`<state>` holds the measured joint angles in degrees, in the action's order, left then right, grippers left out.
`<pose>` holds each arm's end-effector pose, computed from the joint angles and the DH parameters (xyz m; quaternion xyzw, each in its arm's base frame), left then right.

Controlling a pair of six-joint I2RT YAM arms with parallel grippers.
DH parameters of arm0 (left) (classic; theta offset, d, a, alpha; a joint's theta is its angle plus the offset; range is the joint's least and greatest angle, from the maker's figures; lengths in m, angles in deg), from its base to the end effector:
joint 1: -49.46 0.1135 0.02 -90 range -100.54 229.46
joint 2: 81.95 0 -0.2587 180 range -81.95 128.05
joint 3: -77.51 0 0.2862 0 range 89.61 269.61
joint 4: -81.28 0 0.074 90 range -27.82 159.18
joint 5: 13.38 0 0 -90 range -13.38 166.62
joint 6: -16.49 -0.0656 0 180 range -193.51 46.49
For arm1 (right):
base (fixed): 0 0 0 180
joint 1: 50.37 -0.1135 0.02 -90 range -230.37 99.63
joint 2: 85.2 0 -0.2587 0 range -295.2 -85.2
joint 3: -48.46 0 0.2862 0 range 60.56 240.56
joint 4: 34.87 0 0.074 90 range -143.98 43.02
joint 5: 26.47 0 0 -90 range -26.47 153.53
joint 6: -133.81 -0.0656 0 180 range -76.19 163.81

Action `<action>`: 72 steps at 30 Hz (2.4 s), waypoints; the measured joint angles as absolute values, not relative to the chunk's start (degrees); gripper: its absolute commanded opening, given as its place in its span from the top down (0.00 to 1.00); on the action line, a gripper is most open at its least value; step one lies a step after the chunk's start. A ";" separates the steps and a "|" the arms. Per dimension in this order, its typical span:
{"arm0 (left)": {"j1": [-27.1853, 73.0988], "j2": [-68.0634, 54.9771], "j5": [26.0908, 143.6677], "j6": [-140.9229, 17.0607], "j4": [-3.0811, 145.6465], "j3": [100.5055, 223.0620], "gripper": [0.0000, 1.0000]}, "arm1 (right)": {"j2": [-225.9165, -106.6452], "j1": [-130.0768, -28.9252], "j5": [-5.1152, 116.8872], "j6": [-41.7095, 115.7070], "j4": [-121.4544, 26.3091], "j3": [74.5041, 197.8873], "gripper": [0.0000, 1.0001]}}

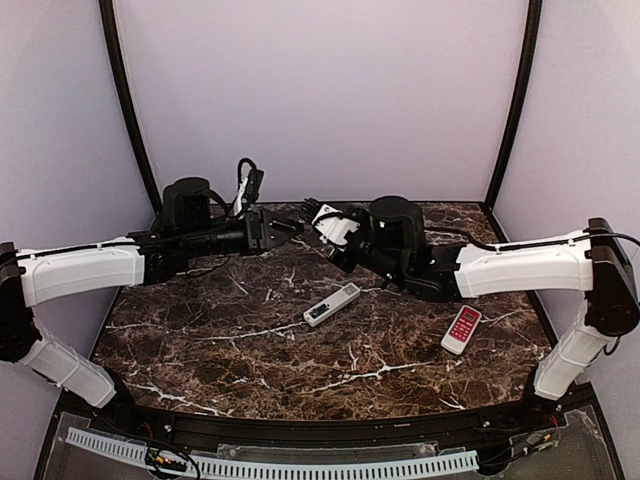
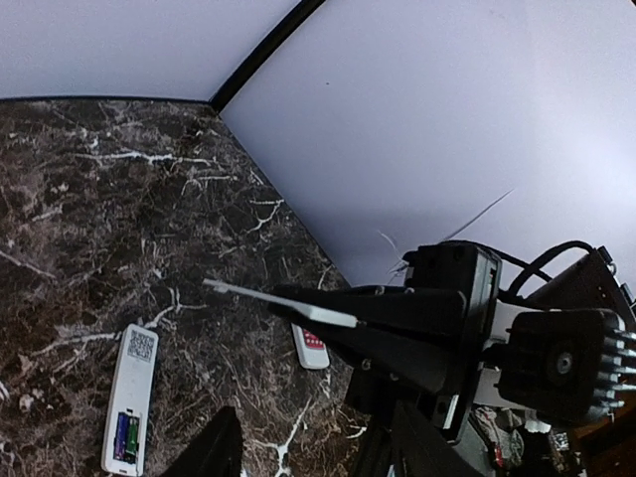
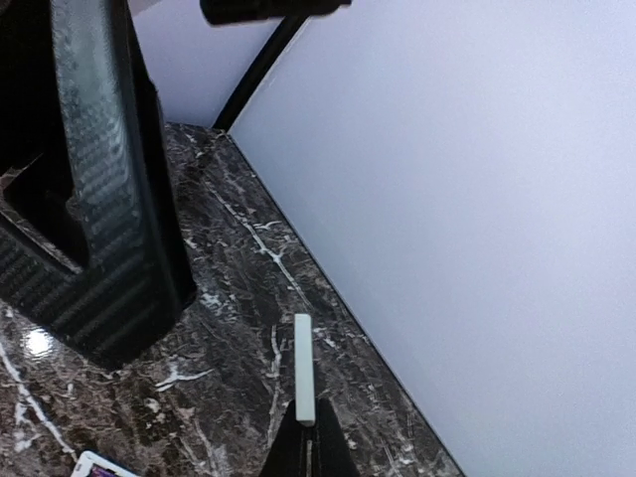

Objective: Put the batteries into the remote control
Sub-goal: Pass from the right arm to the left

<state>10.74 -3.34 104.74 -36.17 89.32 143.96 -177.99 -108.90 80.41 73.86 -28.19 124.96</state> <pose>0.2773 -0.2619 0.2973 0.1740 0.7081 -0.5472 0.4110 0.2471 0.3672 0.2688 -0.4598 0.6070 0.0484 0.6464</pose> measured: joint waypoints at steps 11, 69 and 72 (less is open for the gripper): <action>18.01 -2.82 116.04 -18.94 92.42 143.28 0.50 | -180.77 -113.55 94.09 102.90 3.35 110.28 1.00; 14.17 12.79 134.55 -16.43 86.78 153.10 0.99 | -187.50 -118.95 98.38 126.14 27.24 102.04 0.17; 15.37 12.29 134.46 -16.67 87.88 153.10 1.00 | -183.61 -118.75 98.51 120.54 23.28 100.92 0.16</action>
